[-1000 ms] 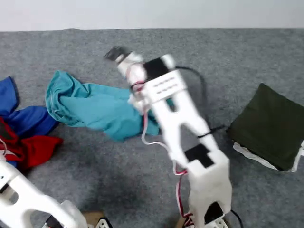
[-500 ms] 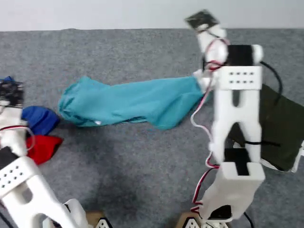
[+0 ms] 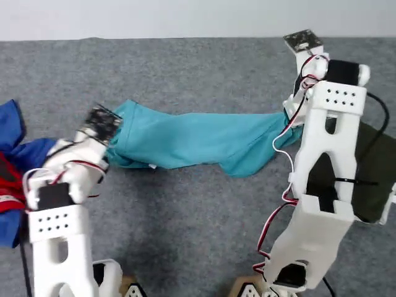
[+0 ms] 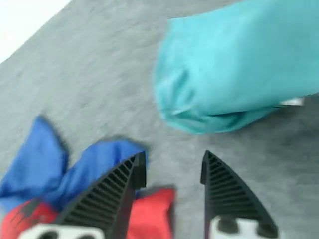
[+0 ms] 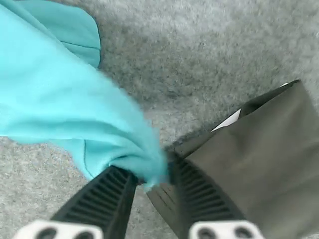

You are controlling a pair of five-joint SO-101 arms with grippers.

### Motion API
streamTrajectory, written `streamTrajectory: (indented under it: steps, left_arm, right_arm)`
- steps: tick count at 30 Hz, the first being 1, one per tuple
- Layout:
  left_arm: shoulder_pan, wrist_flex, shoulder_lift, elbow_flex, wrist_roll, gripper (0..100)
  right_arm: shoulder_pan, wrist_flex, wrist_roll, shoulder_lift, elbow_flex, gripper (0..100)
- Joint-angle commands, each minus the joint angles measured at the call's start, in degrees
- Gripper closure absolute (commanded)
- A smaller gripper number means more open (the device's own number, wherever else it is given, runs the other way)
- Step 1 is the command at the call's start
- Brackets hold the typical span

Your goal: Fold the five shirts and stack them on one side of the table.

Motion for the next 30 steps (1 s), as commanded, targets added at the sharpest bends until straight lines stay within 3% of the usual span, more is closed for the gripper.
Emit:
streamTrajectory:
  steps: [1, 5, 18, 27, 30]
  left_arm:
    - [3.52, -4.92, 1.32, 1.1, -0.53, 82]
    - [5.54, -9.76, 10.37, -0.31, -0.53, 82]
    - [10.02, -9.49, 45.98, -22.64, -0.53, 77]
    - [10.64, -8.97, 53.01, -32.75, -0.53, 100]
    - [11.43, -3.52, 50.11, -36.44, -0.53, 99]
  right_arm:
    - [-3.56, 2.42, -2.9, -5.32, -2.64, 82.0]
    - [-7.08, 2.42, -4.66, -5.93, -2.55, 80.4]
    - [-12.35, 2.15, -5.45, -5.23, 16.7, 80.4]
    - [-16.66, -2.68, -5.45, -2.07, 26.2, 80.5]
    - [-16.75, -2.77, -5.27, -0.31, 26.2, 80.5]
